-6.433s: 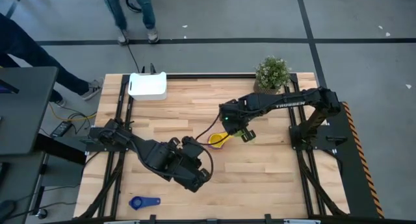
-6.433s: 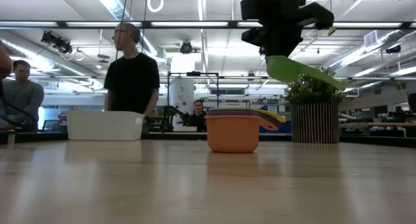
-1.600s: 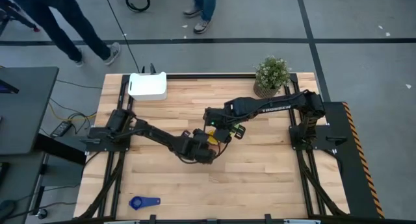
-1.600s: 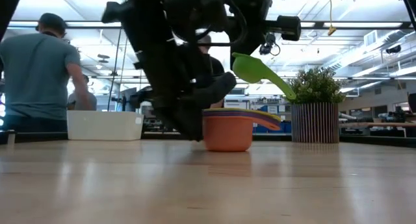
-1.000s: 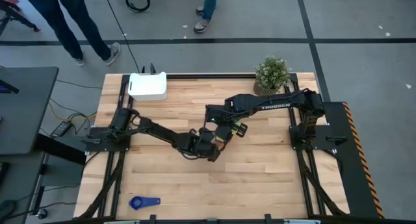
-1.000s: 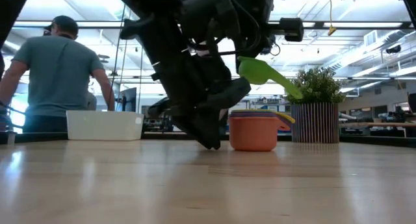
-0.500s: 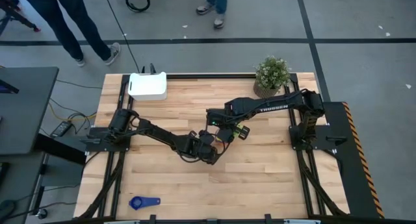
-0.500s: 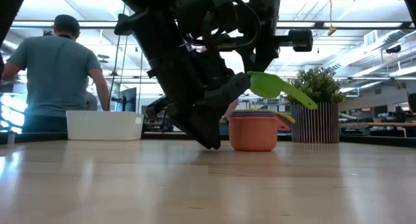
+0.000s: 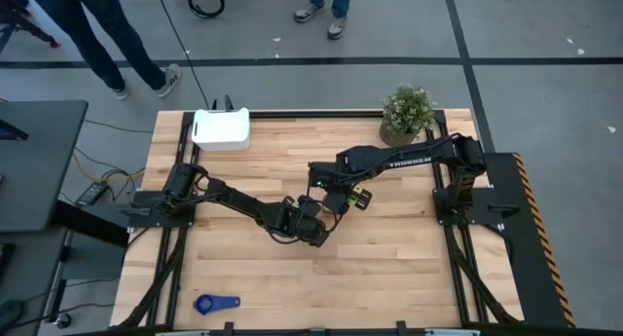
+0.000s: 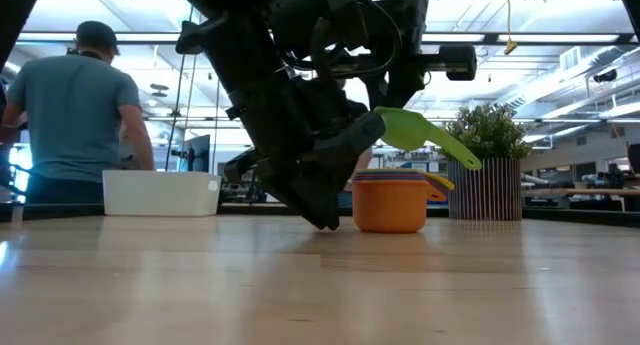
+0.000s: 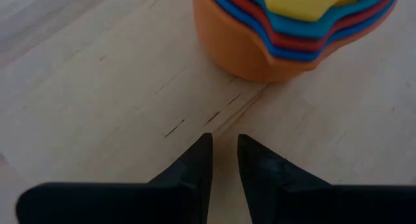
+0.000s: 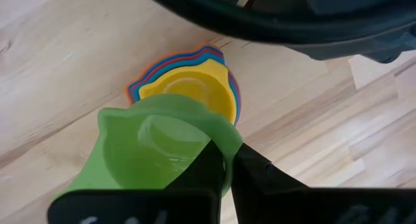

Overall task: Nest measuring cups in basket
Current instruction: Stack the green measuring cup on top of the yellow measuring cup

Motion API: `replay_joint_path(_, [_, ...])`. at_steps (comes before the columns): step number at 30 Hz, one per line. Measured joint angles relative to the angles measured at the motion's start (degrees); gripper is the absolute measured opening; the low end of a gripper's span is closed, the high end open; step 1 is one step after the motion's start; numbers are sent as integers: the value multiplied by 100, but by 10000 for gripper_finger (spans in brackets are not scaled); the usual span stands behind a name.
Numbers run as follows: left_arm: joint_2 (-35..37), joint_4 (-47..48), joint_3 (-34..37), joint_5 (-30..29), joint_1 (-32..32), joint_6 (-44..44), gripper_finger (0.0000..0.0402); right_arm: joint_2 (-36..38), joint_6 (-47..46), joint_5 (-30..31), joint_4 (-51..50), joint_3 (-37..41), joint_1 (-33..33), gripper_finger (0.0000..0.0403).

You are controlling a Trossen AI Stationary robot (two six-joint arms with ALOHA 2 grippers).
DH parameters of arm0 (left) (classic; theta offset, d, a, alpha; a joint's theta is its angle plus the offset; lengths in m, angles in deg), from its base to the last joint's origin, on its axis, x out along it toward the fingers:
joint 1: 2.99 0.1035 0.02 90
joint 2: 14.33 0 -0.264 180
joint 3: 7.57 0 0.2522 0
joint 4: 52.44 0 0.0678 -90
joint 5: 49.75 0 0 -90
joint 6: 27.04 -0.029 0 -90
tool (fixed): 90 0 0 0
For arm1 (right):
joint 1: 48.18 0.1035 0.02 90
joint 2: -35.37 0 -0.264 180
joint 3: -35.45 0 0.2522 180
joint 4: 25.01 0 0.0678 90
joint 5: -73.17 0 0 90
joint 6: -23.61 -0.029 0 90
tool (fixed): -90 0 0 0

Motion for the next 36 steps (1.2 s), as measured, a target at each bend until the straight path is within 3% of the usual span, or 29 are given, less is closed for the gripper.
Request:
replay_joint_path(10, [2,-2,0,0,0,2,79,0,-251,-295,85,0,-11,32])
replay_joint_path(21, [4,-2,-2,0,0,4,79,0,-319,-334,149,0,-29,70])
replay_joint_path(36, [7,-2,-4,151,-4,2,79,2,-341,-530,140,154,-116,71])
